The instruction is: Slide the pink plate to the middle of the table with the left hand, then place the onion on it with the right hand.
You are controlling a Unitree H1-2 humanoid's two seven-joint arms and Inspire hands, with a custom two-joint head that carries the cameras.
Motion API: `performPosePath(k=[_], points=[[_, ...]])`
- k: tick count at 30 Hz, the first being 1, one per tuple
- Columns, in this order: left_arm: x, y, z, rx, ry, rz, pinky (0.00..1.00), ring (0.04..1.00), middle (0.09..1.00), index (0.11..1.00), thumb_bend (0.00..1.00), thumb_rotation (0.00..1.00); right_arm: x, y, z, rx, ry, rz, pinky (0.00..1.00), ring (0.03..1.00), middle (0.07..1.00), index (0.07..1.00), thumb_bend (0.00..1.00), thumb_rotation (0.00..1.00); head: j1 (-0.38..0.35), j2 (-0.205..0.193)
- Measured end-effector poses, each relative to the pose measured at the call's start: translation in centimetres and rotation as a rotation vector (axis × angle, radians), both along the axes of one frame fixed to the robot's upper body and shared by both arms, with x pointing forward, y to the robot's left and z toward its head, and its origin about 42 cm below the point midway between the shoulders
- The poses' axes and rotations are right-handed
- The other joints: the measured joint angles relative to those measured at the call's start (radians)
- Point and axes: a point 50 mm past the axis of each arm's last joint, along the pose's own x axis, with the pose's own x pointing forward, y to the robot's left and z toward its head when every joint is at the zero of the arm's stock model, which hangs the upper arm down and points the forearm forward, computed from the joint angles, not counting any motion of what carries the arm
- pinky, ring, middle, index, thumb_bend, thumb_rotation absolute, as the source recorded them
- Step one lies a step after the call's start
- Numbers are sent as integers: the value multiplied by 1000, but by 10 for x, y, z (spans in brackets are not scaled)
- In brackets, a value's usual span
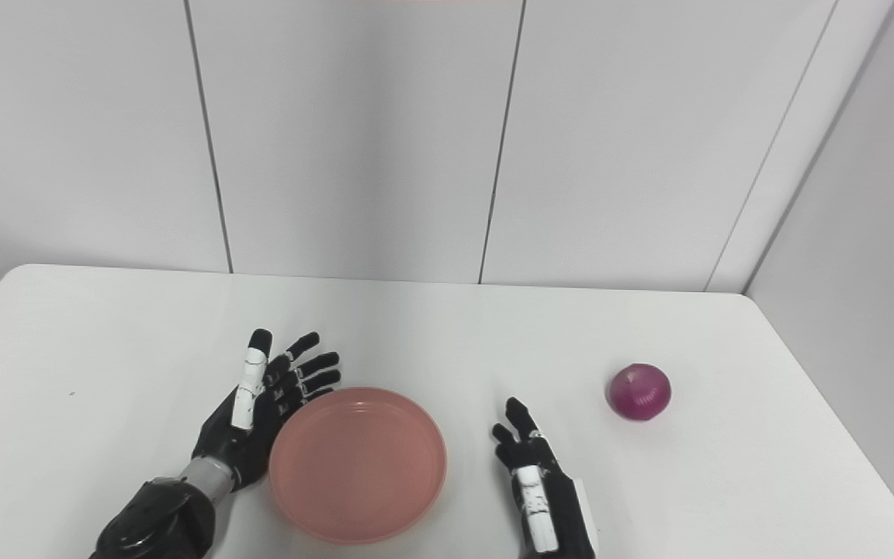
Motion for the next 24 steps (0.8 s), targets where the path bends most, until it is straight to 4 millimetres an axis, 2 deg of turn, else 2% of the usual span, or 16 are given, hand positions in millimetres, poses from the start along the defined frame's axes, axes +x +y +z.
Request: performPosePath(k=[4,5,10,13,15,17,21,24], points=[[1,1,0,0,-3,-2,842,826,827,895,852,973,2,-4,17,-220,2,-19,713,826,897,915,811,743,-5,-3],[1,2,0,2,-4,-3,837,824,825,894,856,974,2,-7,24,-296,-14,-20,697,821,897,910,824,717,-9,-5],[3,4,-1,8,-1,0,839,823,825,897,850,977,16,-32,55,-468,-90,-76,688,810,890,901,872,646,-15,-8],[3,5,-1,8,-2,1,836,823,825,895,849,976,26,-42,67,-586,-105,-117,765,776,854,890,934,710,-22,-12],[3,4,0,8,-4,0,829,822,821,890,851,974,30,-45,77,-639,-122,-132,657,790,883,900,908,646,-29,-12],[4,5,0,8,-4,2,827,821,820,889,851,973,34,-47,88,-654,-139,-137,642,793,889,902,897,627,-37,-11],[4,6,-1,8,-3,4,831,824,822,882,850,964,42,-55,104,-711,-170,-159,633,784,890,889,881,497,-64,-15],[4,7,0,6,-4,3,840,823,823,879,848,962,47,-60,112,-764,-186,-184,631,777,887,882,876,441,-98,-15]])
